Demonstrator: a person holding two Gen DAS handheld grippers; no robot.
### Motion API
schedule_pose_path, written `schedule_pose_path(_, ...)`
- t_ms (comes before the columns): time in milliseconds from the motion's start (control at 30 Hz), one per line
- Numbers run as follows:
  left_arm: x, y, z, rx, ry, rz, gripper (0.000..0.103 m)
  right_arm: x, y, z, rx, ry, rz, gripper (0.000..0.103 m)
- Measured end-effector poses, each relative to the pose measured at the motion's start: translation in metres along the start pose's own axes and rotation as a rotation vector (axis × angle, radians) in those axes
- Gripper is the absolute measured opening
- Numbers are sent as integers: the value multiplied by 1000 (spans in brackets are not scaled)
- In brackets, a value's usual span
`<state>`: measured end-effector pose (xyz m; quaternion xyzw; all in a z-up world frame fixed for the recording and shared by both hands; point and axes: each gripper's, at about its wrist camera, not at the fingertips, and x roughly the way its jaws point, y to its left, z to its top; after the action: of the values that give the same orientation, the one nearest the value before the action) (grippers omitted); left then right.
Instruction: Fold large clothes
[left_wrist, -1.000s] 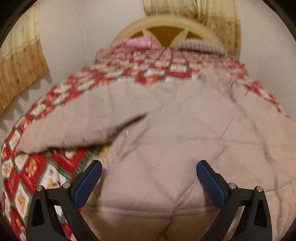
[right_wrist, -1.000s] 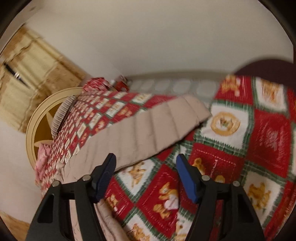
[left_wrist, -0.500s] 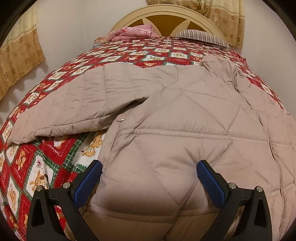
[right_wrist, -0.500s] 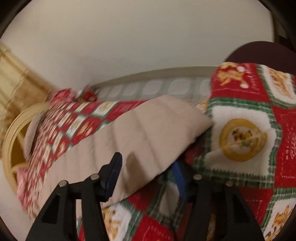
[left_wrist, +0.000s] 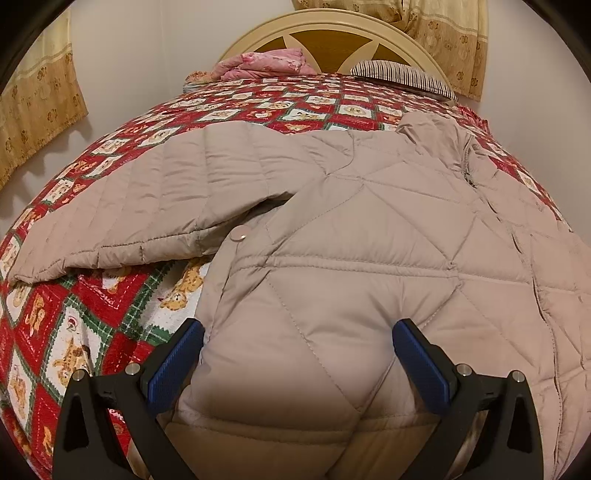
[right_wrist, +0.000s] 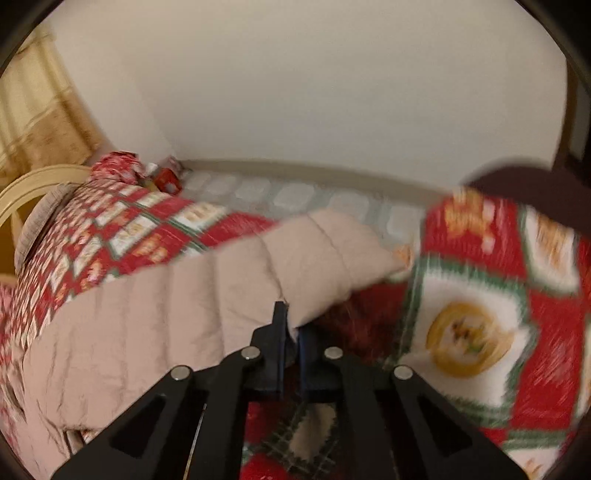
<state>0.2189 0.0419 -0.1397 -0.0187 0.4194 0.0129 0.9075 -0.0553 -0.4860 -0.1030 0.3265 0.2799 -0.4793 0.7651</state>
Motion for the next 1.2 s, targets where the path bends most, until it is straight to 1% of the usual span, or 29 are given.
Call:
schedule_pose_path(67, 0, 1, 0, -2, -1, -4, 102, -26, 14, 8, -59, -73, 29, 8)
schedule_pose_path(133, -1, 1, 0, -3, -1, -8, 102, -56, 35, 15, -118, -138, 78, 8)
schedule_pose_path(233, -1, 3, 0, -10, -4, -19, 102, -103, 81, 16, -223, -224, 169, 8)
schedule_pose_path(300, -2, 5, 0, -19, -9, -34, 102, -128, 116, 11, -296, -266, 241, 8)
schedule_pose_path(367, -3, 9, -1, -32, -15, -53, 102, -155, 156, -1, -381, -297, 327, 8)
schedule_pose_path(433, -5, 12, -1, -46, -21, -74, 102, -175, 197, -22, -462, -303, 419, 8)
schedule_pose_path(467, -5, 14, -1, -54, -25, -85, 102, -177, 214, -30, -487, -299, 454, 8)
schedule_pose_path(500, -6, 15, -1, -61, -28, -94, 102, -185, 236, -45, -525, -286, 506, 8)
schedule_pose_path(533, -6, 17, -1, -67, -31, -103, 102, -183, 253, -53, -550, -274, 536, 8)
schedule_pose_path(600, -7, 19, -1, -80, -37, -119, 102, -185, 294, -88, -638, -231, 618, 8)
schedule_pose_path(667, -7, 21, -1, -88, -41, -131, 102, -184, 325, -120, -712, -198, 673, 7)
schedule_pose_path(733, -8, 22, -2, -97, -46, -145, 102, -176, 353, -154, -773, -135, 737, 7)
schedule_pose_path(833, -9, 26, -2, -116, -54, -170, 102, -162, 373, -198, -827, -19, 805, 7)
schedule_pose_path(933, -9, 27, -3, -123, -57, -180, 102, -141, 391, -237, -875, 78, 836, 7)
schedule_pose_path(1067, -9, 28, -3, -124, -57, -181, 102, -124, 406, -265, -887, 207, 880, 10)
schedule_pose_path(1167, -9, 28, -3, -127, -57, -185, 102, -111, 410, -278, -881, 294, 931, 17)
schedule_pose_path(1200, -8, 28, -3, -126, -57, -184, 102, -109, 413, -281, -877, 319, 946, 26)
